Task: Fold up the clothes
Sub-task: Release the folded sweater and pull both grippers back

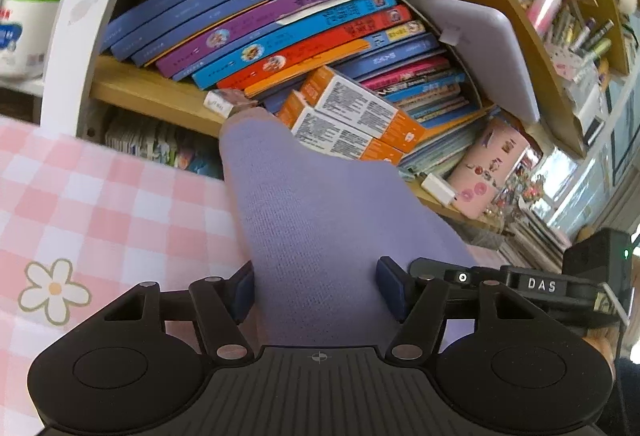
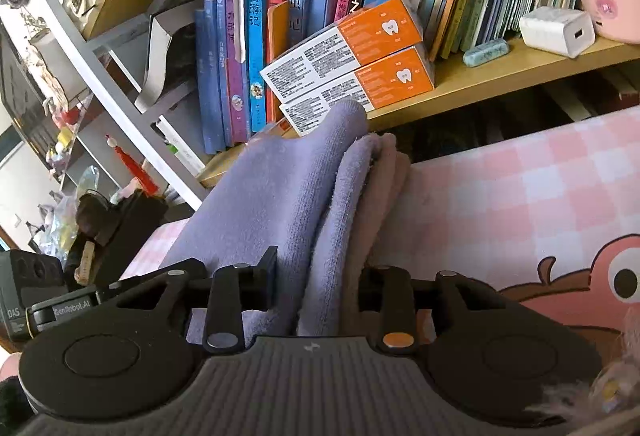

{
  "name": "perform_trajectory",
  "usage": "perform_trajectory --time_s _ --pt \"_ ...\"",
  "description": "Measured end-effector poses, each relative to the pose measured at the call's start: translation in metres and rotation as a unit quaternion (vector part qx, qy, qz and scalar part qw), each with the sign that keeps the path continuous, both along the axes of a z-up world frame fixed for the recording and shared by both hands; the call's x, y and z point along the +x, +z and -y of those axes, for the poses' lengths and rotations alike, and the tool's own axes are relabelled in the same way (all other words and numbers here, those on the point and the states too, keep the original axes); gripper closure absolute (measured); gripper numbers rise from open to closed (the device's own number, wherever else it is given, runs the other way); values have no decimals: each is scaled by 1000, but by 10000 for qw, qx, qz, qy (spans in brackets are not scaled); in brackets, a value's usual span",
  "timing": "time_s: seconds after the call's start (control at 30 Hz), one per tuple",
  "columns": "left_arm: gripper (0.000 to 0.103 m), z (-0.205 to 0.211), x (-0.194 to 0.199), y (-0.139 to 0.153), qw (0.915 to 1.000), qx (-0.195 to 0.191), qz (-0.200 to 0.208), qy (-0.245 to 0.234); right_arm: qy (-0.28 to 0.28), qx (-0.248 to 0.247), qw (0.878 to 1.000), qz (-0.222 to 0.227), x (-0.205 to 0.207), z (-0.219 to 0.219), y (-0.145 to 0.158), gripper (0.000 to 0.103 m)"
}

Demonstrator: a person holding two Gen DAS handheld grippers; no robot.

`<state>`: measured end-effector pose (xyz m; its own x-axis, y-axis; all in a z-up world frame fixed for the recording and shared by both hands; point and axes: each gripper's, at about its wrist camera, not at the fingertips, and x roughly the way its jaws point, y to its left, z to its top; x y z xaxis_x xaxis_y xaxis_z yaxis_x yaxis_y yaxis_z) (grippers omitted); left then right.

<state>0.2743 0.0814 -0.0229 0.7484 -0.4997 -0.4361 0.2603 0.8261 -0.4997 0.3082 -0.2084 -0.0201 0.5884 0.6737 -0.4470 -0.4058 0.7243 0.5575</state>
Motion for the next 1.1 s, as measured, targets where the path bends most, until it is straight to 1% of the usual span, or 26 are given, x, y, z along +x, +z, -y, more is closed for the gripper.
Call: perform_trajectory --time_s 0.03,0.07,0.1,0.13,0.17,0.2,0.23,0.27,0.3,0.33,0.37,0.43,0.53,0.57,0.67,0.7,0.8,0.9,1.0,1.1 --pt "32 -1 0 0 10000 29 18 64 -15 -22 10000 12 0 0 0 68" --pt "28 0 -2 2 9997 149 88 163 -93 -65 9999 44 -1 0 0 60" --pt "20 1 -7 4 9989 303 194 298 -173 -109 9998 75 -3 1 1 54" --pt "14 2 -14 9 9969 511 355 490 -328 -206 9991 166 -8 4 4 43" --pt "12 4 -24 15 9941 673 556 646 -483 -304 9980 257 -14 6 7 37" --pt "7 5 -38 21 9910 759 819 742 -577 -276 9973 373 -23 13 12 35" --pt "3 4 -53 25 9876 811 1071 817 -660 -172 9966 461 -33 20 17 31" --pt "2 1 -67 27 9847 809 1285 858 -747 -60 9956 561 -48 27 19 27" --pt "1 0 -82 29 9818 803 1467 895 -835 52 9943 660 -62 34 22 26" --pt "1 0 -96 30 9793 808 1610 922 -914 -1 9928 773 -75 36 24 25" --pt "0 1 -108 30 9781 835 1666 925 -992 -56 9911 885 -89 39 27 25" --pt "0 7 -129 32 9772 912 1694 897 -1153 -369 9856 1182 -117 36 32 23" --pt "0 18 -156 32 9753 1120 1689 876 -1310 -773 9751 1615 -157 32 37 15" --pt "0 23 -164 32 9736 1256 1662 931 -1335 -752 9739 1673 -170 33 39 11" --pt "0 34 -193 34 9676 1516 1652 1164 -1465 -604 9699 1849 -202 36 42 8" --pt "0 36 -203 35 9654 1562 1689 1228 -1542 -635 9667 1942 -213 36 42 7" --pt "0 45 -230 37 9571 1632 2018 1285 -1761 -862 9546 2243 -240 34 44 6" --pt "0 53 -241 37 9488 1942 2125 1298 -1860 -1203 9472 2318 -256 29 46 5" --pt "0 56 -246 36 9482 2055 2027 1324 -1888 -1393 9442 2312 -267 27 46 4" --pt "0 56 -253 35 9505 1983 1998 1313 -1922 -1619 9399 2312 -280 26 44 2"
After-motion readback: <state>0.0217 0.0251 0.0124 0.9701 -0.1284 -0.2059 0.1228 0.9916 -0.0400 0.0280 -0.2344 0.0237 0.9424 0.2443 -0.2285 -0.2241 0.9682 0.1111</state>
